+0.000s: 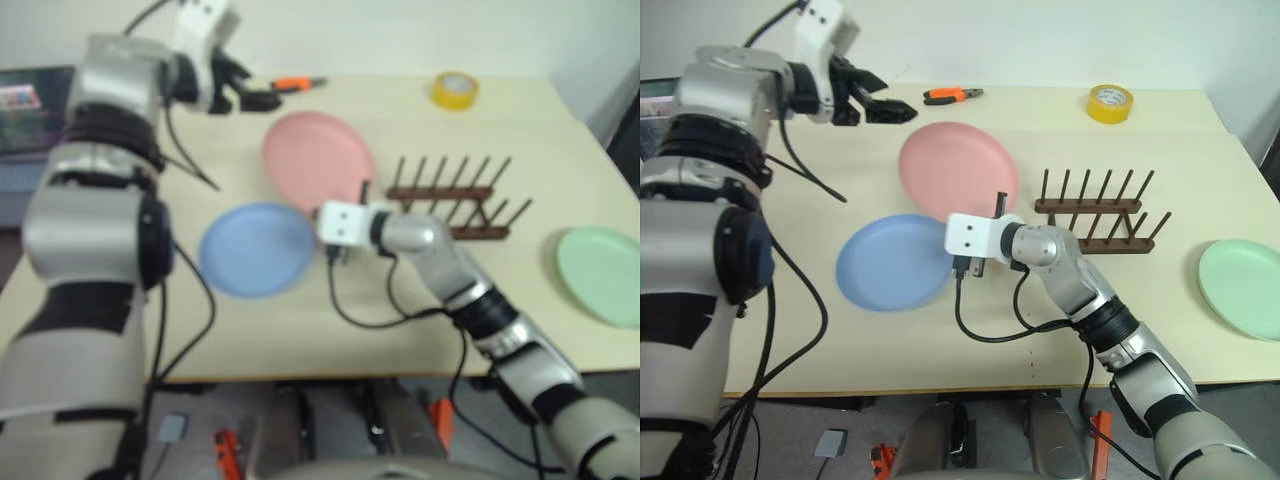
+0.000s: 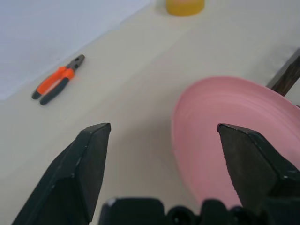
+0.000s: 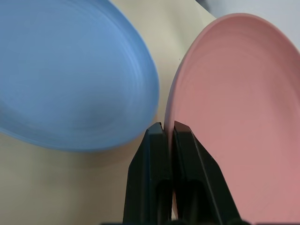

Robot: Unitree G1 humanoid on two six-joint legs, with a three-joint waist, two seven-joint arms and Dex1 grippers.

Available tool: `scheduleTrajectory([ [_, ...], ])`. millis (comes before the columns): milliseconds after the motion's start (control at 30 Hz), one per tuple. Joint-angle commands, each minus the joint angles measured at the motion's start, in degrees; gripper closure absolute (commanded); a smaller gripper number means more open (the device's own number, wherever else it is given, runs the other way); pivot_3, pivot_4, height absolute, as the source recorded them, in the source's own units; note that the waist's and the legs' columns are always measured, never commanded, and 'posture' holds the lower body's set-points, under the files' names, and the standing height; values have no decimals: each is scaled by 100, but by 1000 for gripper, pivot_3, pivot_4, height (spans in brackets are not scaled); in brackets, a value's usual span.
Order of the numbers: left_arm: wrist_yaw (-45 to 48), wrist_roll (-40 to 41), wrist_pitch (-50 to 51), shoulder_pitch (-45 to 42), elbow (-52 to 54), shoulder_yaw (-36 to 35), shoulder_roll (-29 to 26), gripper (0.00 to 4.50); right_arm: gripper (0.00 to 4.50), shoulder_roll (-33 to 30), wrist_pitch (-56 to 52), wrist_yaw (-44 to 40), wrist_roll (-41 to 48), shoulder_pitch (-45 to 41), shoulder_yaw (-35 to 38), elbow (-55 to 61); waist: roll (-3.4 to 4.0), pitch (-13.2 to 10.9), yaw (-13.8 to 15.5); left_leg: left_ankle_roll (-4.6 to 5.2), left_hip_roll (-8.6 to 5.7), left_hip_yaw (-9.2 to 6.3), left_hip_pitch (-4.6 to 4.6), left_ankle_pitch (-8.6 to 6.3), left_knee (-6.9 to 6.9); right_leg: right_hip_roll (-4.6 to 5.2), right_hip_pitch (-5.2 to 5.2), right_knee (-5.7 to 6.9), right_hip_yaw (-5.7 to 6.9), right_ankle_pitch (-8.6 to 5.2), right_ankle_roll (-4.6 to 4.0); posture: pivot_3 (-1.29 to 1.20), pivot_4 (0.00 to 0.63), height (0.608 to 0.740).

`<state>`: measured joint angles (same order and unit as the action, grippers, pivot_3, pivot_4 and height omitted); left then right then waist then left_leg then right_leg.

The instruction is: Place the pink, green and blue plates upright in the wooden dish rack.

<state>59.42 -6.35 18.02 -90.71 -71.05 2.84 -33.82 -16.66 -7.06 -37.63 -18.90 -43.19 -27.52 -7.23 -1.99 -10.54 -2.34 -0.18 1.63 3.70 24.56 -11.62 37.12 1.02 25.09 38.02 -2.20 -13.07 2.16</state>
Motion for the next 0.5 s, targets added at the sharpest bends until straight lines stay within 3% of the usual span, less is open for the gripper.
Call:
scheduleTrajectory([
  [33,421,385,-379,-198,749,-343,-475,417,4500,4,16,-46,401,-25,488,255,-1,0,-3,0,1,0,1,0,0,0,0,0,0,0,0,0,150,740],
  [300,1762,1869,-450,1241,3261,-1354,-1398,417,4500,152,-955,-506,2439,-173,1962,1104,0,0,-54,-1,27,-5,6,1,-4,6,5,6,1,15,-27,0,150,740],
  [500,1579,2905,245,2777,4930,-2096,-1523,417,4500,-40,-2786,-509,4817,-824,3710,1382,-4,2,-48,3,32,-13,4,14,11,9,-3,14,10,23,-33,0,150,740],
])
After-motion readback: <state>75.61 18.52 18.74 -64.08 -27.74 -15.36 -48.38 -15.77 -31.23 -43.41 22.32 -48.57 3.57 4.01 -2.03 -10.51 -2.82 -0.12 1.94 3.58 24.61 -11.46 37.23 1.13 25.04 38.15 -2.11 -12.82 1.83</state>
